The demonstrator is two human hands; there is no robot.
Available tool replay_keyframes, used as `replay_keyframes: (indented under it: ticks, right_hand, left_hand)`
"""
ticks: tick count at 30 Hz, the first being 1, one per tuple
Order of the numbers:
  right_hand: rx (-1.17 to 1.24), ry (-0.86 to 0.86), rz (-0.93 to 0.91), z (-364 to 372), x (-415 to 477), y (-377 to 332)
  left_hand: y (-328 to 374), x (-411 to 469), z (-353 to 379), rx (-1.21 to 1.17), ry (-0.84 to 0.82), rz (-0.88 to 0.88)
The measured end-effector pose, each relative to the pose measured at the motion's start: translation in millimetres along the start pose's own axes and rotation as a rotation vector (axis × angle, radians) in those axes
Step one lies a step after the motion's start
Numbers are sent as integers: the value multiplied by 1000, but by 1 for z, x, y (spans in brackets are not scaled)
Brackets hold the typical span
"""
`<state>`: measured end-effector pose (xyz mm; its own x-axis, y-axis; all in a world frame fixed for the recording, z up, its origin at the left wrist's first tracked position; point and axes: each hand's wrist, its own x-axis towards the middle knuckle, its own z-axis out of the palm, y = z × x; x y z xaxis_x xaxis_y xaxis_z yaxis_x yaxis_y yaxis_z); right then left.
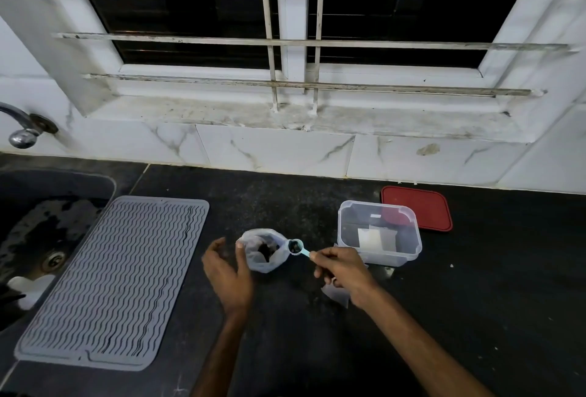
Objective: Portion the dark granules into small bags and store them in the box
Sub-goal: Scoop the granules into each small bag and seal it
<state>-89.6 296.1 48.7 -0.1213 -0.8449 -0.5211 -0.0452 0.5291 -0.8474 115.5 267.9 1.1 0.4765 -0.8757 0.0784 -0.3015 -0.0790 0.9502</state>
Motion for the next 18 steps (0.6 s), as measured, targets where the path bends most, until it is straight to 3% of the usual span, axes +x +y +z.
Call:
replay_keyframes:
  ticks: [2,5,7,11,18]
  right_hand:
    - [20,24,-22,-18,-9,0]
    - [85,112,-76,-48,-19,3]
    - [82,152,-93,-66,-24,6]
    - [72,193,-104,-89,-32,16]
    - [80,201,-122,-91,-31,35]
  left_hand:
    - [15,-14,1,4,-199,122]
    - [25,-33,18,159,-727,208]
    - [28,-45,35,269,-906,311]
    - [30,-58,66,438,-1027,426]
    - [18,-57,85,503,-948,498]
